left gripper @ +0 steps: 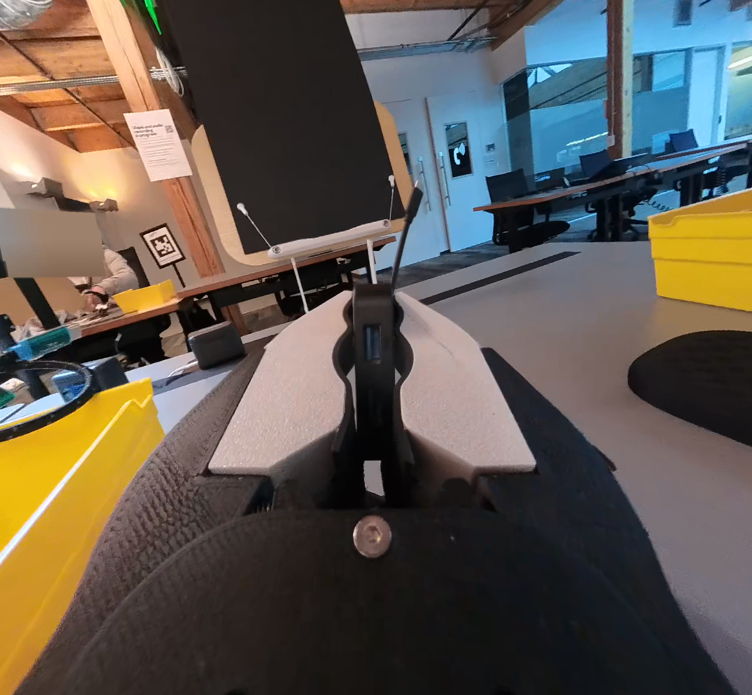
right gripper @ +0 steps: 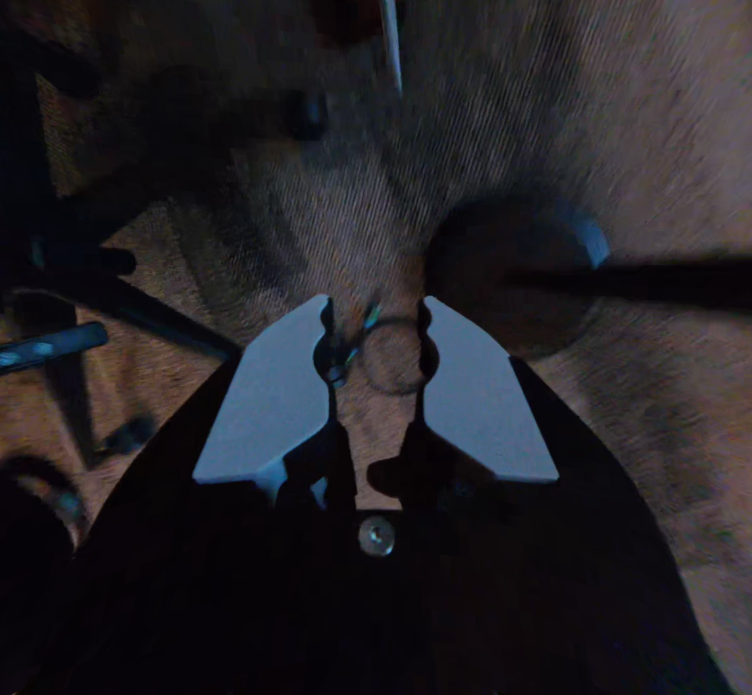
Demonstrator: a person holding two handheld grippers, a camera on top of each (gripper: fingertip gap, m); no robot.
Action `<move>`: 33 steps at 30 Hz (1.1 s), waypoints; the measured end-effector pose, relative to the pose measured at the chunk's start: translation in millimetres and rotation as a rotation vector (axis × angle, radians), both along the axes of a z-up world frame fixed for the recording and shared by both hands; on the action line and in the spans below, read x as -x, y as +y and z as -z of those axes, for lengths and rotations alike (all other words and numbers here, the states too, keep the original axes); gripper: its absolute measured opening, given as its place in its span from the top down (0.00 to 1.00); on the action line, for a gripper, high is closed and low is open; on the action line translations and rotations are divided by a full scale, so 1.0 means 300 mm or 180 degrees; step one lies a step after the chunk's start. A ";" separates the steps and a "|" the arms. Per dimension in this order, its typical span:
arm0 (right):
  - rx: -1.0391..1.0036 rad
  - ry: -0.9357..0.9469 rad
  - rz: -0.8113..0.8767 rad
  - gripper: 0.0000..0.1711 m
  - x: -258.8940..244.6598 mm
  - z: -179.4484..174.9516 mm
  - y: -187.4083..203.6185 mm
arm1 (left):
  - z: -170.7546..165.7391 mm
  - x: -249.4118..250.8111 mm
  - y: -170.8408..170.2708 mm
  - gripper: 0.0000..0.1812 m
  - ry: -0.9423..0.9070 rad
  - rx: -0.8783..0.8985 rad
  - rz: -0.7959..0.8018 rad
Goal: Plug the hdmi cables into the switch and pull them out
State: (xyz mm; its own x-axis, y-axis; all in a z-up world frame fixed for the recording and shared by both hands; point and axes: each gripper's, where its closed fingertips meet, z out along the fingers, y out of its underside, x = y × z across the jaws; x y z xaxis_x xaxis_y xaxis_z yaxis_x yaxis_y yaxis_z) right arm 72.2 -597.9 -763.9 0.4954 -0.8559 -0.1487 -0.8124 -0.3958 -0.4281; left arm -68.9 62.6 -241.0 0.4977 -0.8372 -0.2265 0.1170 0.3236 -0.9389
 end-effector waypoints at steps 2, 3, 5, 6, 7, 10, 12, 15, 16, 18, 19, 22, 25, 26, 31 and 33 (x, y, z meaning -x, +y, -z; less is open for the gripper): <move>-0.0087 0.0439 0.0337 0.73 0.117 0.239 -0.021 | 0.009 0.007 0.006 0.92 0.0122 -0.0073 -0.0105; -0.0017 0.0568 0.0464 0.73 0.162 0.342 -0.037 | 0.016 0.008 0.008 0.92 0.0187 -0.0085 -0.0138; 0.0050 0.0837 0.0705 0.73 0.238 0.513 -0.055 | 0.024 0.006 0.016 0.92 0.0240 -0.0039 -0.0162; 0.0025 0.0943 0.0857 0.73 0.261 0.577 -0.055 | 0.026 0.005 0.022 0.92 0.0257 -0.0004 -0.0179; -0.0003 0.1019 0.0969 0.73 0.275 0.631 -0.049 | 0.028 0.004 0.029 0.92 0.0281 0.0036 -0.0191; -0.0002 0.1333 0.1039 0.71 0.301 0.758 -0.012 | 0.034 0.009 0.053 0.92 0.0379 0.0074 -0.0292; 0.0114 0.1562 0.0920 0.69 0.333 0.828 0.000 | 0.039 0.021 0.072 0.92 0.0397 0.0140 -0.0377; 0.0242 0.1668 0.0732 0.71 0.366 0.898 -0.006 | 0.034 0.052 0.095 0.92 0.0277 0.0281 -0.0511; 0.0176 0.1684 0.0810 0.74 0.367 0.917 -0.003 | 0.030 0.064 0.100 0.92 0.0223 0.0328 -0.0560; -0.0042 0.1769 0.1000 0.77 0.364 0.950 0.023 | 0.026 0.081 0.108 0.92 0.0158 0.0398 -0.0649; -0.0078 0.1823 0.1040 0.78 0.366 0.965 0.034 | 0.026 0.087 0.110 0.92 0.0149 0.0426 -0.0679; -0.0007 0.2002 0.1083 0.72 0.386 1.015 0.047 | 0.023 0.100 0.117 0.92 0.0135 0.0494 -0.0748; 0.0120 0.2067 0.1143 0.73 0.401 1.057 0.055 | 0.017 0.111 0.120 0.92 0.0143 0.0517 -0.0814; 0.0140 0.2091 0.1173 0.73 0.407 1.067 0.061 | 0.016 0.114 0.121 0.92 0.0143 0.0529 -0.0833; 0.0164 0.2082 0.1214 0.75 0.416 1.116 0.102 | 0.003 0.122 0.122 0.93 0.0147 0.0568 -0.0901; 0.0251 0.2092 0.1173 0.76 0.421 1.134 0.103 | -0.008 0.117 0.121 0.93 0.0121 0.0582 -0.0883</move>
